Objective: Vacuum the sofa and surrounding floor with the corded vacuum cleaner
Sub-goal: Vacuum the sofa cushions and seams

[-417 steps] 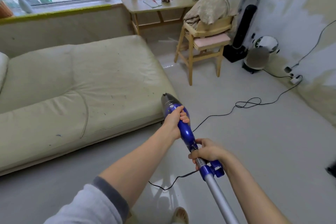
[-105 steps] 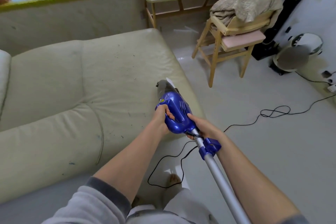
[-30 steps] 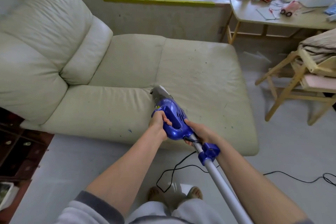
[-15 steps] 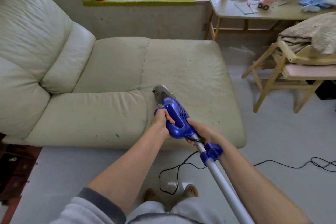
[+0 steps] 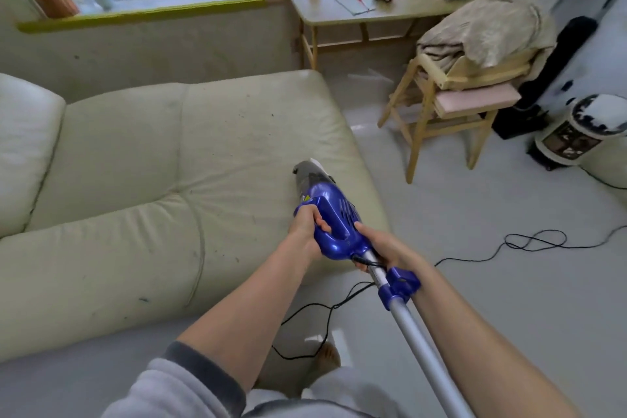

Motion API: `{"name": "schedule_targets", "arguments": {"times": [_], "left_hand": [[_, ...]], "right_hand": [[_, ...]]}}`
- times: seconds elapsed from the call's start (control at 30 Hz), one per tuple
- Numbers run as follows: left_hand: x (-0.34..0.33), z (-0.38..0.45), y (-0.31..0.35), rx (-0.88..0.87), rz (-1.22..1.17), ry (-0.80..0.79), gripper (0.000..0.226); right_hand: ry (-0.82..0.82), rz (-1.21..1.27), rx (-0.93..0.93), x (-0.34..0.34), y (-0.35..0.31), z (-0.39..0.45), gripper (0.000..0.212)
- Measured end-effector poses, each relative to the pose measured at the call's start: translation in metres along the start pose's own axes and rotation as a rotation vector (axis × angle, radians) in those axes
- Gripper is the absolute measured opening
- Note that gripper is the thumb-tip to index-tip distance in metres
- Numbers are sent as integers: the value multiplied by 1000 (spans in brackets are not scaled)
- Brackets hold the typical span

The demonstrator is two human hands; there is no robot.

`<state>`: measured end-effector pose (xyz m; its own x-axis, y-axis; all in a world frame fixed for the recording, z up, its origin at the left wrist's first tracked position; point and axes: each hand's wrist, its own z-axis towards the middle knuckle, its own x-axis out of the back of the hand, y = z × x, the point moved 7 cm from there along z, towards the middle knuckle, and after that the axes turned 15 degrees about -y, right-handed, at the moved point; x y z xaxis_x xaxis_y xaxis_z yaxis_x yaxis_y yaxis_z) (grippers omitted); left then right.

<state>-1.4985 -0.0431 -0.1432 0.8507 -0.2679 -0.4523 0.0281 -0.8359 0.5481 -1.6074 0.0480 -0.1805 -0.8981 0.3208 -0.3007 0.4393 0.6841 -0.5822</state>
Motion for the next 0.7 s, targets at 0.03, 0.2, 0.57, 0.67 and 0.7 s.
{"name": "schedule_targets", "arguments": {"times": [0.03, 0.2, 0.57, 0.67, 0.7], "left_hand": [[-10, 4, -4, 9, 14, -12, 14], [-48, 26, -23, 68, 92, -42, 18], [-116, 48, -42, 112, 117, -155, 13], [-122, 52, -43, 135, 115, -143, 17], [-121, 54, -43, 142, 120, -133, 21]], "right_hand": [[6, 25, 3, 10, 1, -4, 38], [61, 98, 18, 50, 7, -17, 38], [190, 212, 44, 116, 3, -43, 35], [179, 235, 49, 122, -1, -43, 32], [168, 240, 44, 122, 0, -41, 32]]}}
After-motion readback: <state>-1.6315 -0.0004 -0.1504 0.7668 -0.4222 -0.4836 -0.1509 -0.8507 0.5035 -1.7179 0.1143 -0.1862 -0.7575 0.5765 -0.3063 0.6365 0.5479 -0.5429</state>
